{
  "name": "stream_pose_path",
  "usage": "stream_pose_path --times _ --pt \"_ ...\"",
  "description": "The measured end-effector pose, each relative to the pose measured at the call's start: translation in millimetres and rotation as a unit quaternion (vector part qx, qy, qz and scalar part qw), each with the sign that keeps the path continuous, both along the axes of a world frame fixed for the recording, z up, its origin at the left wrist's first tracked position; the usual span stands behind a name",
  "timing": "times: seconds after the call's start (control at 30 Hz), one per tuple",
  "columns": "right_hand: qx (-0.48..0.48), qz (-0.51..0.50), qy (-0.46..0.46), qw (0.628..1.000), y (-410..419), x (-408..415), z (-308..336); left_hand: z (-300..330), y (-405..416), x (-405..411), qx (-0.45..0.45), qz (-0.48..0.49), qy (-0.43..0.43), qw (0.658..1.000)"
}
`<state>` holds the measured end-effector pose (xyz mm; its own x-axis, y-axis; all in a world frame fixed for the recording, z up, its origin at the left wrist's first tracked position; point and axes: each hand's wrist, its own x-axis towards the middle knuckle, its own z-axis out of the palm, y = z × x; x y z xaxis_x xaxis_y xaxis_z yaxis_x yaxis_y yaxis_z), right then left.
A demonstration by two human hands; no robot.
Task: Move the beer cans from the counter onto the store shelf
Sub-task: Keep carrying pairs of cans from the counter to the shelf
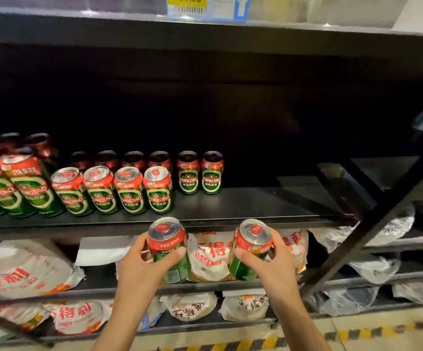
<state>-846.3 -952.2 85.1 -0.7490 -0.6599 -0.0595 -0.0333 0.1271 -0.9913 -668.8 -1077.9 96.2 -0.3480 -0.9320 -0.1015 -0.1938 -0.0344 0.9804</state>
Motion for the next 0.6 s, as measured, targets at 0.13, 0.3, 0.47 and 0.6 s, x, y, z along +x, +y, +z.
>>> stream_pose_path --times 0.13,0.3,0.47,0.6 --pt "0.000 0.014 0.011 1.000 -35.9 -12.7 0.2 3.4 -27.4 -19.7 -0.009 -0.001 -0.001 1.000" --pt "-0.019 0.038 0.044 0.998 -77.9 -32.4 2.1 5.0 -58.5 -47.0 -0.014 -0.039 0.015 0.999" --pt "-0.035 0.028 0.046 0.998 -107.6 -45.6 -4.6 -3.6 -79.3 -73.4 -0.027 -0.064 0.008 0.998" --pt "-0.028 0.032 0.051 0.998 -120.2 -55.5 -9.0 -12.4 -87.4 -88.0 -0.038 -0.081 -0.009 0.996"
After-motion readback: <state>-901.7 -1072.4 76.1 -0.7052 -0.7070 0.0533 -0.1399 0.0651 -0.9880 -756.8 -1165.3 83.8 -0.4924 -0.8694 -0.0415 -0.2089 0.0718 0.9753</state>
